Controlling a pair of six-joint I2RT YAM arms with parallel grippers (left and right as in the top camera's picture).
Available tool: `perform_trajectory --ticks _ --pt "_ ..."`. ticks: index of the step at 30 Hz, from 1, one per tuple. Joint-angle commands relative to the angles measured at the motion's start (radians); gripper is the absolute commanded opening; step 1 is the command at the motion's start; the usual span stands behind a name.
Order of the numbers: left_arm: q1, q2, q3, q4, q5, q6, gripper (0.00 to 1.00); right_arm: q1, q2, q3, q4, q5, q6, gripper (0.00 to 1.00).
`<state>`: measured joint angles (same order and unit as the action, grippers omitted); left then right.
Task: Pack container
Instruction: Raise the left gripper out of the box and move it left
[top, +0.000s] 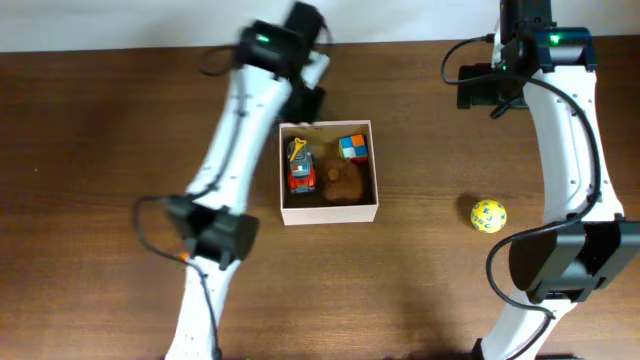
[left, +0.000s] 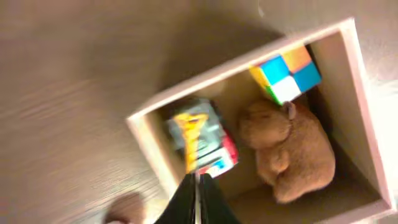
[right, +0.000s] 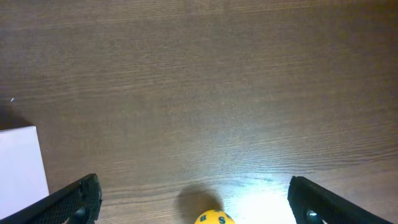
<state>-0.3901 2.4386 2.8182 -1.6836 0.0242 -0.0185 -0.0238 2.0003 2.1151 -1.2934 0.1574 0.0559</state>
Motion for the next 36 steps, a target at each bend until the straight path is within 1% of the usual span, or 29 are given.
perform_trajectory --ticks 1,4,5,7,8,9,11,14,15,16,17,18,20,22,25,30,34,36 --pt "0.072 -0.211 0.025 -0.004 0.007 0.011 0.1 -0.003 -0.004 0.017 0.002 0.012 0.007 0.99" --pt "0.117 -0.348 0.025 -0.004 0.006 -0.004 0.31 -0.003 -0.004 0.017 0.002 0.012 0.007 0.99" --pt "0.127 -0.389 0.025 -0.004 0.005 -0.003 0.36 -0.003 -0.004 0.017 0.002 0.012 0.007 0.99" --pt "0.143 -0.475 0.025 -0.004 -0.033 -0.003 0.52 -0.003 -0.004 0.017 0.002 0.012 0.007 0.99" --pt "0.145 -0.505 0.024 -0.004 -0.059 0.005 0.62 -0.003 -0.004 0.017 0.002 0.012 0.007 0.99" --pt "0.144 -0.538 0.023 -0.004 -0.079 0.031 0.68 -0.003 -0.004 0.017 0.002 0.012 0.007 0.99" --pt "0.144 -0.579 0.023 -0.004 -0.127 0.059 0.77 -0.003 -0.004 0.017 0.002 0.012 0.007 0.99" --pt "0.144 -0.614 -0.01 -0.004 -0.174 0.069 0.84 -0.003 -0.004 0.017 0.002 0.012 0.007 0.99" --pt "0.144 -0.616 -0.03 -0.004 -0.163 0.103 0.87 -0.003 -0.004 0.017 0.002 0.012 0.007 0.99" --pt "0.144 -0.618 -0.052 -0.004 -0.155 0.124 0.95 -0.003 -0.004 0.017 0.002 0.012 0.007 0.99" --pt "0.143 -0.618 -0.085 -0.004 -0.16 0.126 0.99 -0.003 -0.004 0.017 0.002 0.012 0.007 0.99" --pt "0.143 -0.618 -0.121 -0.004 -0.174 0.126 1.0 -0.003 -0.004 0.017 0.002 0.012 0.007 1.0" --pt "0.143 -0.618 -0.217 -0.004 -0.227 0.11 0.99 -0.003 -0.004 0.017 0.002 0.012 0.007 0.99" --pt "0.144 -0.618 -0.312 0.011 -0.3 0.064 0.99 -0.003 -0.004 0.017 0.002 0.012 0.007 0.99" --pt "0.145 -0.618 -0.456 0.064 -0.347 0.005 0.99 -0.003 -0.004 0.017 0.002 0.012 0.007 0.99" --pt "0.145 -0.618 -0.684 0.19 -0.329 -0.042 0.99 -0.003 -0.004 0.017 0.002 0.012 0.007 0.99" --pt "0.161 -0.618 -0.835 0.264 -0.264 -0.036 0.99 -0.003 -0.004 0.017 0.002 0.012 0.007 0.99" --pt "0.174 -0.618 -0.898 0.29 -0.219 -0.008 0.99 -0.003 -0.004 0.017 0.002 0.012 0.007 0.99"
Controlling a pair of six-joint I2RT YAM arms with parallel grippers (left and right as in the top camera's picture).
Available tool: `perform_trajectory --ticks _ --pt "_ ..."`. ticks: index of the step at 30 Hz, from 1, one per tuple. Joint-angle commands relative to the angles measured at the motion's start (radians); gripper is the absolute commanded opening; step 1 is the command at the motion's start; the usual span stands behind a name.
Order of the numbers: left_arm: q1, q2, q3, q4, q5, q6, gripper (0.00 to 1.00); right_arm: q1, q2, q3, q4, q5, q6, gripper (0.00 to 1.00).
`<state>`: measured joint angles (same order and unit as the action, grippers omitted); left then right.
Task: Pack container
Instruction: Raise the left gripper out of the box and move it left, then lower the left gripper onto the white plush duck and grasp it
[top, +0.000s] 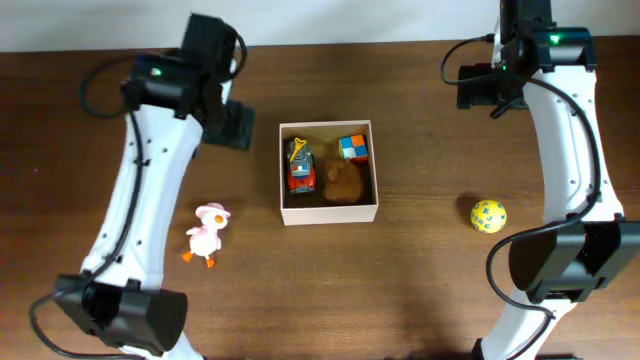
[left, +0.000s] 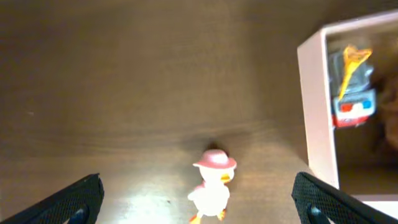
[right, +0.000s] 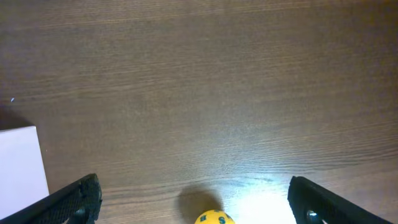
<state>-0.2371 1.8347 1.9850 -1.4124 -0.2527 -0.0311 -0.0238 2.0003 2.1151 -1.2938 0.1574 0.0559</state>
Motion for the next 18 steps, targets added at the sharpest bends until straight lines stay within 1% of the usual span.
perform_trajectory --ticks 1,3,7,10,13,18 --pt "0.03 -0.014 -0.095 0.034 0.083 0.018 0.99 -0.003 -0.004 0.017 0.002 0.012 0.007 0.99" --pt "0.048 -0.014 -0.154 0.064 0.126 0.033 0.99 -0.003 -0.004 0.017 0.002 0.012 0.007 0.99" --pt "0.088 -0.014 -0.257 0.113 0.138 0.038 0.99 -0.003 -0.004 0.017 0.002 0.012 0.007 0.99" --pt "0.119 -0.014 -0.329 0.149 0.196 0.103 1.0 -0.003 -0.004 0.017 0.002 0.012 0.007 0.99" --pt "0.138 -0.014 -0.399 0.18 0.233 0.13 1.0 -0.003 -0.004 0.017 0.002 0.012 0.007 0.99" --pt "0.142 -0.014 -0.507 0.221 0.239 0.134 0.97 -0.003 -0.004 0.017 0.002 0.012 0.007 0.99"
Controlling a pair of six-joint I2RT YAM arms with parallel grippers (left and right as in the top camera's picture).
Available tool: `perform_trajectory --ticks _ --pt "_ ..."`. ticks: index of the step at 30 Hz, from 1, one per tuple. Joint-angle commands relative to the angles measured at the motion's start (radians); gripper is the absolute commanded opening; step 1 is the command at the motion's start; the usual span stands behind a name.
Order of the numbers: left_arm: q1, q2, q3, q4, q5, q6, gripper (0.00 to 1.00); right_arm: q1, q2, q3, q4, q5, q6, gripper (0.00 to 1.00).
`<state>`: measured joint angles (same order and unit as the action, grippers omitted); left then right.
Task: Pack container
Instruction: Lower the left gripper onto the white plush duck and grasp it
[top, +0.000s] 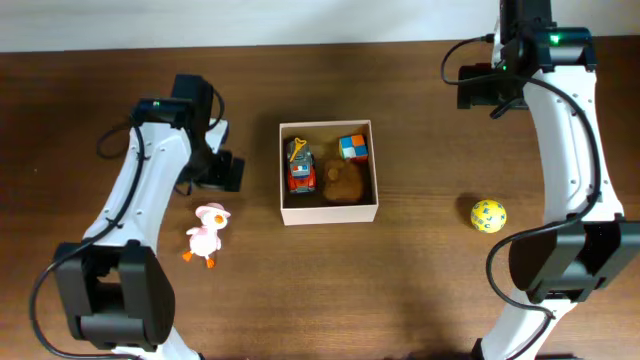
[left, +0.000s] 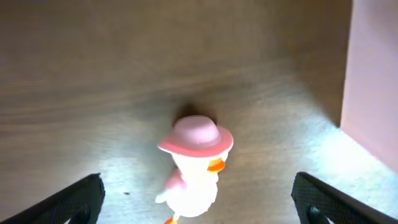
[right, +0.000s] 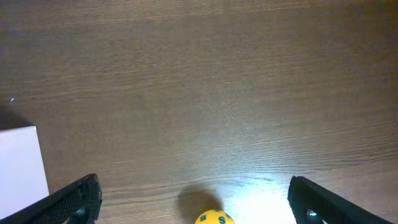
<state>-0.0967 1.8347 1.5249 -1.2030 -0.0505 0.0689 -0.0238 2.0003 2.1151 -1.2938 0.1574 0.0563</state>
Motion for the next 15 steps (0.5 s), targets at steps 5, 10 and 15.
perform_trajectory --ticks 5,10,15 --pt "0.002 -0.016 -0.136 0.028 0.037 0.011 0.95 -0.003 -0.004 0.017 0.002 0.012 0.007 0.99" --pt "0.002 -0.016 -0.212 0.085 0.036 0.003 0.95 -0.003 -0.004 0.017 0.002 0.012 0.007 0.99" --pt "0.002 -0.016 -0.305 0.157 0.031 -0.01 0.95 -0.003 -0.004 0.017 0.002 0.012 0.007 0.99"
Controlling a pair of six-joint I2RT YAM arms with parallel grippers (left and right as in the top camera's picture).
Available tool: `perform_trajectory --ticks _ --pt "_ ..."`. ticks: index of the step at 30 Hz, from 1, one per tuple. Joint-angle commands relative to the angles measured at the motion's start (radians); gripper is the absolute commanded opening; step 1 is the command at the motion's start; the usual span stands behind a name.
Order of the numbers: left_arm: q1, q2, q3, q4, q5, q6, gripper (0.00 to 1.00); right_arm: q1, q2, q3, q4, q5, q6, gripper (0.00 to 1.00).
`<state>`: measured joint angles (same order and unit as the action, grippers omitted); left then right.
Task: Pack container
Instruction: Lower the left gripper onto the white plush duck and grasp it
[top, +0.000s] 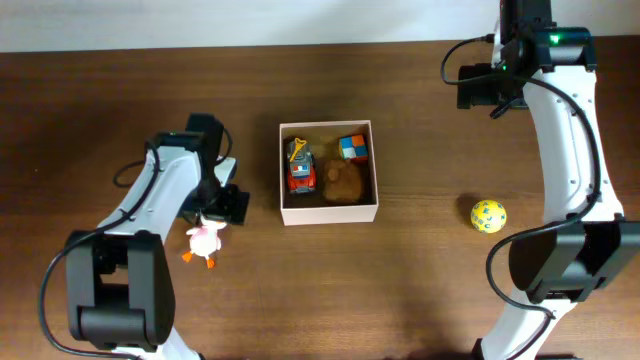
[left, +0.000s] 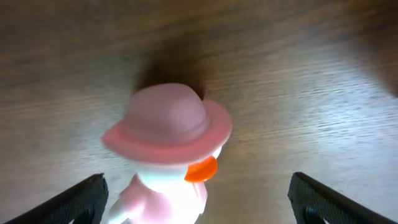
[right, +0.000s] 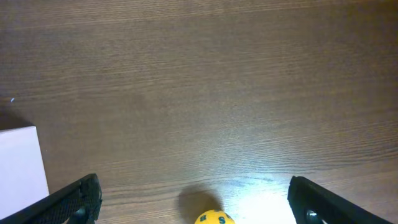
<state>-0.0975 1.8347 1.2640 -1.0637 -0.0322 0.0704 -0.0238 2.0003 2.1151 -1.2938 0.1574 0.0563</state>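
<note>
A white open box (top: 329, 213) at the table's middle holds a toy car (top: 300, 166), a colour cube (top: 352, 147) and a brown plush (top: 343, 183). A toy duck with a pink hat (top: 205, 241) (left: 168, 144) lies left of the box. My left gripper (left: 198, 202) is open, low over the duck, a finger on either side of it. A yellow ball (top: 488, 215) (right: 215, 218) rests right of the box. My right gripper (right: 194, 200) hangs open high at the back right, far from the ball.
Dark wooden table (top: 430, 290) all round. The box's left wall stands a short way right of the duck. A corner of the box (right: 23, 162) shows at the left of the right wrist view.
My left gripper has come down closer over the duck, which now fills the wrist view between the open fingers. The right arm has not moved.
My left gripper was shut over the box beside the toy car. Then it stood open at the back left, with the duck in view on the table. After that it was over the duck, and now lower around it. The right arm stayed still.
</note>
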Motion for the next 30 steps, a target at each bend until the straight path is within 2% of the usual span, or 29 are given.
perform_trajectory --ticks 1,4,6,9,10,12,16,18,21,26,30 --pt "0.002 -0.016 -0.061 0.036 0.008 -0.021 0.95 -0.003 -0.004 0.017 0.002 0.012 0.007 0.99" --pt "0.005 -0.015 -0.103 0.079 -0.001 -0.041 0.95 -0.003 -0.004 0.017 0.002 0.012 0.007 0.99" --pt "0.01 -0.015 -0.125 0.095 -0.002 -0.044 0.89 -0.003 -0.004 0.017 0.002 0.012 0.007 0.99" --pt "0.022 -0.015 -0.14 0.103 -0.016 -0.045 0.63 -0.003 -0.004 0.017 0.002 0.012 0.007 0.99" --pt "0.028 -0.015 -0.144 0.106 -0.016 -0.045 0.52 -0.003 -0.004 0.017 0.002 0.012 0.007 0.99" --pt "0.037 -0.015 -0.148 0.106 -0.016 -0.049 0.37 -0.003 -0.004 0.017 0.002 0.012 0.007 0.99" --pt "0.048 -0.016 -0.142 0.105 -0.011 -0.065 0.18 -0.003 -0.004 0.017 0.002 0.012 0.007 0.99" --pt "0.048 -0.016 -0.119 0.093 -0.01 -0.081 0.12 -0.003 -0.004 0.017 0.002 0.012 0.007 0.99" --pt "0.048 -0.018 -0.031 0.038 0.023 -0.082 0.1 -0.003 -0.004 0.017 0.002 0.012 0.007 0.99" --pt "0.036 -0.027 0.213 -0.099 0.114 -0.081 0.08 -0.003 -0.004 0.017 0.002 0.012 0.007 0.99" --pt "-0.013 -0.046 0.377 -0.165 0.12 -0.081 0.07 -0.003 -0.004 0.017 0.002 0.012 0.007 0.99"
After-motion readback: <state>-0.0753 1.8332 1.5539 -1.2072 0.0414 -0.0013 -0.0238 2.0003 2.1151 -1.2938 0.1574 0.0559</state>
